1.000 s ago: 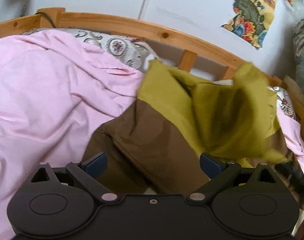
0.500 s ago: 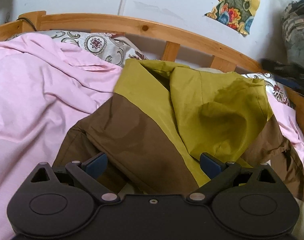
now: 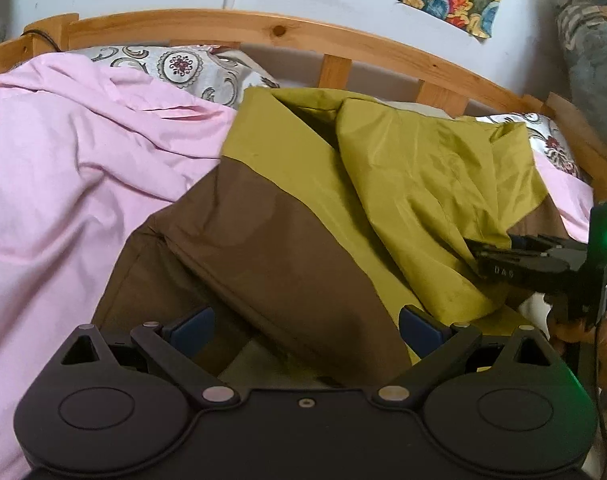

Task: Fold large clothes
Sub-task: 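Release the hood with the right tool and pull both tools back, then move the right tool to the beige jacket hem and grasp it, then grasp the beige hem with the left tool while the right tool holds it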

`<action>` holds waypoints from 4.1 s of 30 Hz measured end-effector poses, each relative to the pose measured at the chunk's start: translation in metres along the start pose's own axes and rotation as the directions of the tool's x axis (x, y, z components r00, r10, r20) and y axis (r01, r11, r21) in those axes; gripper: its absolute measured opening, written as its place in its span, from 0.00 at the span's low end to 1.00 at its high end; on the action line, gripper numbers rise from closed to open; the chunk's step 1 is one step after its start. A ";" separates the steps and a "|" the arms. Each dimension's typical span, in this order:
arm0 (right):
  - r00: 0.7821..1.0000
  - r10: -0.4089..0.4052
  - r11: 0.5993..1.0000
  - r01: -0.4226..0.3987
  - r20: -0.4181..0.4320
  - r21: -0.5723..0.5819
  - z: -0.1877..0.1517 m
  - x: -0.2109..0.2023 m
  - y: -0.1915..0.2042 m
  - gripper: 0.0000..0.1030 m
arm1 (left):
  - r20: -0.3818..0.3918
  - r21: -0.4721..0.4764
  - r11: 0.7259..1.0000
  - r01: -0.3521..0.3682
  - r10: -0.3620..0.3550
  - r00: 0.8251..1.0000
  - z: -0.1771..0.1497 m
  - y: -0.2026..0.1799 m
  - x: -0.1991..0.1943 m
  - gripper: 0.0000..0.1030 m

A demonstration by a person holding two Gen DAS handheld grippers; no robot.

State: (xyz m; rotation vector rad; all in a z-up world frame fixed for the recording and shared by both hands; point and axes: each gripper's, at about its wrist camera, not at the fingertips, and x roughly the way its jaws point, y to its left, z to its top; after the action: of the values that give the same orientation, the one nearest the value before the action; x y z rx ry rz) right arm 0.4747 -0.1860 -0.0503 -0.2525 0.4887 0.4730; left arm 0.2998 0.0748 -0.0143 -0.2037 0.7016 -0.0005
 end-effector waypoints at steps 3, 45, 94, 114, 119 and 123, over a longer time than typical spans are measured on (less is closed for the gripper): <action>0.999 0.026 0.999 -0.028 0.034 0.036 0.000 -0.022 -0.003 0.57 | 0.002 0.033 0.999 0.009 -0.009 1.000 -0.009 -0.004 -0.008 0.96; 0.959 -0.257 0.835 0.157 -0.122 -0.527 -0.183 -0.287 0.082 0.99 | -0.134 0.411 0.840 0.353 -0.327 0.935 -0.182 -0.083 -0.133 0.99; 1.000 0.010 0.905 -0.021 -0.028 -0.425 -0.172 -0.287 0.096 0.99 | -0.179 0.368 0.893 0.257 -0.203 0.963 -0.137 -0.059 -0.109 0.78; 0.984 0.145 0.989 -0.140 0.106 -0.052 -0.127 -0.271 0.048 0.15 | -0.154 0.467 0.845 0.259 -0.211 0.965 -0.154 -0.087 -0.112 0.81; 0.978 0.148 0.988 -0.152 0.145 0.019 -0.124 -0.276 0.038 0.14 | -0.129 0.454 0.875 0.168 -0.122 0.984 -0.149 -0.085 -0.100 0.65; 0.977 0.124 0.990 -0.133 0.175 0.043 -0.123 -0.280 0.033 0.14 | -0.066 0.532 0.846 0.024 0.013 0.998 -0.149 -0.069 -0.106 0.56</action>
State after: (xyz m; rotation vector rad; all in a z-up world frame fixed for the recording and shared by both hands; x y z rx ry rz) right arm 0.1925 -0.3043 -0.0183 -0.1265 0.3496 0.6015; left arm 0.1277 -0.0133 -0.0447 0.3340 0.7424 -0.2086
